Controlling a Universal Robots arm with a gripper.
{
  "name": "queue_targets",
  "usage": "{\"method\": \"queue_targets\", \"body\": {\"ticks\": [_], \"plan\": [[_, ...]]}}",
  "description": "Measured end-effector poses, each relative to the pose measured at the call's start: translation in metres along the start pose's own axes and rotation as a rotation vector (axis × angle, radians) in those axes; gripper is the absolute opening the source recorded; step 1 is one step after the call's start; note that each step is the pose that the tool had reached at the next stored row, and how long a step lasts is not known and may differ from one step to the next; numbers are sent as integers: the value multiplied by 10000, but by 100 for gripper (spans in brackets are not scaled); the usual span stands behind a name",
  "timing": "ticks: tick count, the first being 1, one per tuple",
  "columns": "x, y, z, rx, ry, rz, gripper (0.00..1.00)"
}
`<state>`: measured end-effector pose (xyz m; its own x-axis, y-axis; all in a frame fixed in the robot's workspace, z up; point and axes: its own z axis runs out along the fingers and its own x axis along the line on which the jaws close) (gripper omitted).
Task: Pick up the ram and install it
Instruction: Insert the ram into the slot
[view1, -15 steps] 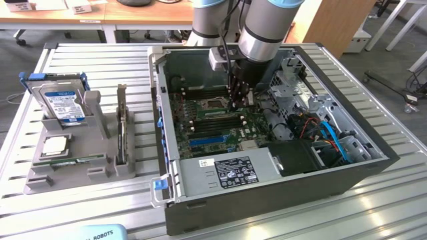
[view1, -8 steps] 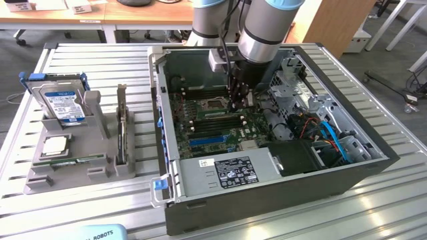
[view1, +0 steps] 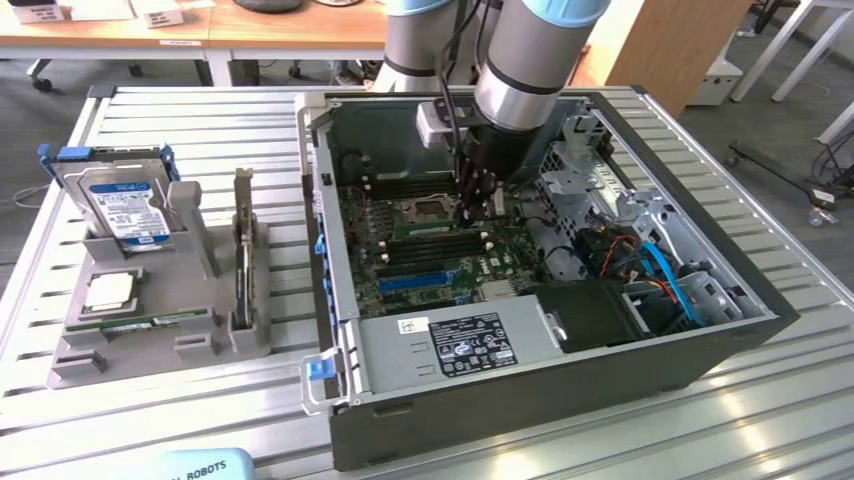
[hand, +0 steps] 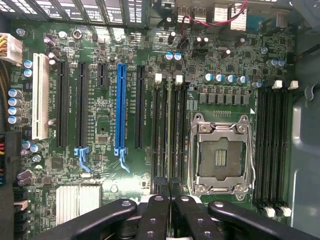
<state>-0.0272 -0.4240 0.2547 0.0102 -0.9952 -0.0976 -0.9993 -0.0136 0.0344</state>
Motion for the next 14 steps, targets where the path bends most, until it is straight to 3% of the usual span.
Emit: {"method": "queue_targets", "body": {"ticks": [14], "plan": [[5,-3,58,2,-4,-1,12]]}}
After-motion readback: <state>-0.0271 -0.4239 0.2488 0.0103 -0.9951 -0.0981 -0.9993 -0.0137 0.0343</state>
